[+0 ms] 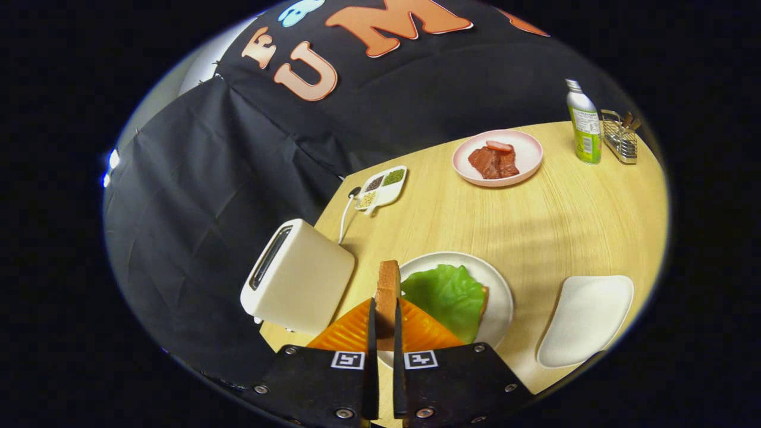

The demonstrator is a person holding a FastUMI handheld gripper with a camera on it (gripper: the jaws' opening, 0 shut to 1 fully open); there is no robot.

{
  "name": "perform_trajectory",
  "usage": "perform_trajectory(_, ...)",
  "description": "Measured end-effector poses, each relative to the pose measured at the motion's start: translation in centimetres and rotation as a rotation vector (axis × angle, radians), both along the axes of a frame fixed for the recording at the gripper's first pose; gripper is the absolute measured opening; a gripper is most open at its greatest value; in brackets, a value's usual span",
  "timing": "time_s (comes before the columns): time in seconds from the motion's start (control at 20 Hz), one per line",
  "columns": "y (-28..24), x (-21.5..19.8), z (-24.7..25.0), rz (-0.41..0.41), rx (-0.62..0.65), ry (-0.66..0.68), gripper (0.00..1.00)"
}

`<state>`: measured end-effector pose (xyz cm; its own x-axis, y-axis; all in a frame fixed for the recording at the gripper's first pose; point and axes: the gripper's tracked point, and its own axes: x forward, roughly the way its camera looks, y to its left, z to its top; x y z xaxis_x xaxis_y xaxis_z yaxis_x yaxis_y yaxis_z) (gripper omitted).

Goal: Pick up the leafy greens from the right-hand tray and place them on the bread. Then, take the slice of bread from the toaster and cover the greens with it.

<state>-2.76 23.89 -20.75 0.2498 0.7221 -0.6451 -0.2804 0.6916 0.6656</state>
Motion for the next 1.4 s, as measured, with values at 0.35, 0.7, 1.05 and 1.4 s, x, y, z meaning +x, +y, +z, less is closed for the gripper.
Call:
perform_trajectory(0.35, -2.5, 0.9, -2.3, -0.039, -0.084, -0.049, 0.18)
perform_trajectory(0.7, -4.4, 2.9, -0.5, -0.089, -0.137, -0.217, 0.45)
perform_trajectory(1.05, -7.0, 5.0, 7.8, -0.188, -0.157, -0.572, 0.63)
perform_trajectory(1.4, -10.0, 5.4, 17.5, -0.358, -0.184, -0.919, 0.77)
